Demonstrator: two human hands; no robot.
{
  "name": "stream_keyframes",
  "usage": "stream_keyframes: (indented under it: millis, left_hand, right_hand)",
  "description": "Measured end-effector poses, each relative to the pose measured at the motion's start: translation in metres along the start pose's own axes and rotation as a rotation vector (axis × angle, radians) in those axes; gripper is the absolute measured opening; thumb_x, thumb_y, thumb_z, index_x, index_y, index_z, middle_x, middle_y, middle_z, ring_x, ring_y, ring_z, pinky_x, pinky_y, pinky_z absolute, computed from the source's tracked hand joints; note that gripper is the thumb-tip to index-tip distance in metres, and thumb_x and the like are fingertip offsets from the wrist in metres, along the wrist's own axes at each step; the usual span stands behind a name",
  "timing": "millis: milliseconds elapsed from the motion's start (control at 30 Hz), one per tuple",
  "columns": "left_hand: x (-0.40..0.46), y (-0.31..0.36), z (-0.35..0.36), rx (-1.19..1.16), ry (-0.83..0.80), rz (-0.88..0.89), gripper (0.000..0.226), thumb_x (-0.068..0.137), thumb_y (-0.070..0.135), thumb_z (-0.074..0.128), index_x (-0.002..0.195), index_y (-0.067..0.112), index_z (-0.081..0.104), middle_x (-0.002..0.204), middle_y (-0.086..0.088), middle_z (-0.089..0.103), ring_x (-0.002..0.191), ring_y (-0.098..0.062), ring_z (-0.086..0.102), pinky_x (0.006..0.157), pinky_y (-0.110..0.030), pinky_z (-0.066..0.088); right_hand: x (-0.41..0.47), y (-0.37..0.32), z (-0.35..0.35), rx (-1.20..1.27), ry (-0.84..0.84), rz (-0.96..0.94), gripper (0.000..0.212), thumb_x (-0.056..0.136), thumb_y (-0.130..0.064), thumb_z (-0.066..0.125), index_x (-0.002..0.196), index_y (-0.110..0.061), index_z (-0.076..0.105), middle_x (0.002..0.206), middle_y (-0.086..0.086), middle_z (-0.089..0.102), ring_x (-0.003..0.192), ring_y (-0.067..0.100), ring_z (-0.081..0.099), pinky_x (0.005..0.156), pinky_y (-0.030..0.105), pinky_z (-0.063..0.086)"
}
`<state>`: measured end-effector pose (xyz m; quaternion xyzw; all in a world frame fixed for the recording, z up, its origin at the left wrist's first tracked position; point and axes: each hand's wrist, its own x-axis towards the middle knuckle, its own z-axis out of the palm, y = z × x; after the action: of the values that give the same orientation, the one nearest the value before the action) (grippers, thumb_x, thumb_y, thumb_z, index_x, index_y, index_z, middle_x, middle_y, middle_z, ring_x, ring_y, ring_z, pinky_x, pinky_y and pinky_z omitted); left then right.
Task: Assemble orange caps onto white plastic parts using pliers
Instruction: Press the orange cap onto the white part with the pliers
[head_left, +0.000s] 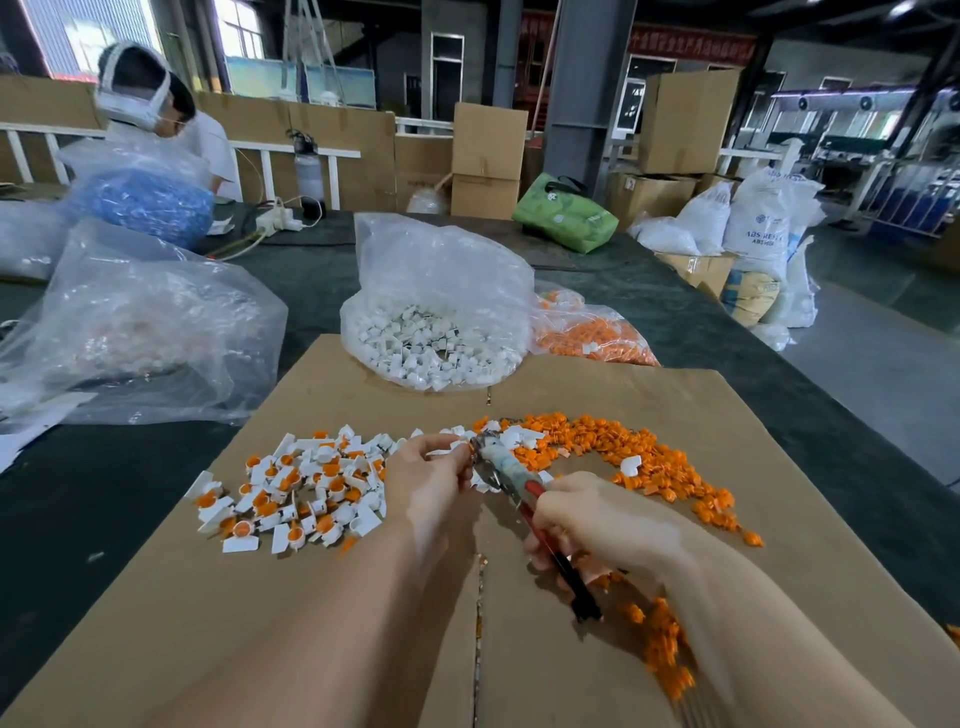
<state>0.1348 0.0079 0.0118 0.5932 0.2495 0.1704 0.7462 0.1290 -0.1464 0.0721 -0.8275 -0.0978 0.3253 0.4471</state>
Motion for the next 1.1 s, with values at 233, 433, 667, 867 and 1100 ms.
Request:
stream_keyframes:
  millis: [233,433,667,867,1100]
  left_hand:
    - [-0.004,-0.001,0.001,0.001,0.004,-0.027,0.010,0.087,0.001,0.060,0.083,0.010,0.061,0.060,-0.005,0.058,0.048,-0.010,0.051,0.050,-0.020,0.045]
    - [-0.008,-0.004,0.003,-0.024,0.019,-0.075,0.008,0.086,-0.002,0.060,0.089,0.005,0.062,0.058,-0.006,0.057,0.039,-0.006,0.049,0.039,-0.013,0.041]
    - [-0.018,-0.002,0.005,-0.114,0.020,-0.106,0.010,0.088,-0.004,0.057,0.098,-0.001,0.059,0.062,-0.011,0.052,0.035,-0.006,0.047,0.036,-0.013,0.039]
    - [-0.022,-0.020,-0.008,0.235,-0.113,0.107,0.018,0.090,0.004,0.058,0.107,0.006,0.065,0.058,0.000,0.056,0.043,0.002,0.051,0.054,-0.019,0.043]
    - [-0.021,-0.030,-0.009,0.537,-0.195,0.199,0.021,0.095,0.019,0.054,0.110,0.027,0.066,0.105,0.014,0.061,0.098,-0.004,0.054,0.086,-0.014,0.038]
  right_hand:
    - [-0.002,0.002,0.007,-0.224,0.122,-0.065,0.007,0.088,-0.019,0.045,0.088,-0.014,0.049,0.081,0.009,0.062,0.064,0.017,0.057,0.057,0.028,0.046]
    - [0.001,0.009,0.011,-0.391,0.215,-0.112,0.015,0.092,-0.024,0.044,0.095,-0.011,0.048,0.102,0.014,0.056,0.082,0.025,0.056,0.074,0.039,0.049]
    - [0.006,0.024,0.008,-0.192,0.288,-0.126,0.021,0.084,-0.034,0.062,0.081,-0.015,0.054,0.071,0.000,0.059,0.059,0.012,0.054,0.057,0.027,0.042]
    - [0.023,0.050,-0.008,-0.498,0.708,-0.030,0.035,0.084,-0.049,0.057,0.099,-0.017,0.053,0.092,0.001,0.061,0.088,0.020,0.056,0.073,0.034,0.047]
    - [0.039,0.073,-0.019,-0.932,0.796,0.091,0.065,0.084,-0.067,0.045,0.128,-0.019,0.048,0.121,0.003,0.053,0.117,0.023,0.047,0.096,0.034,0.037]
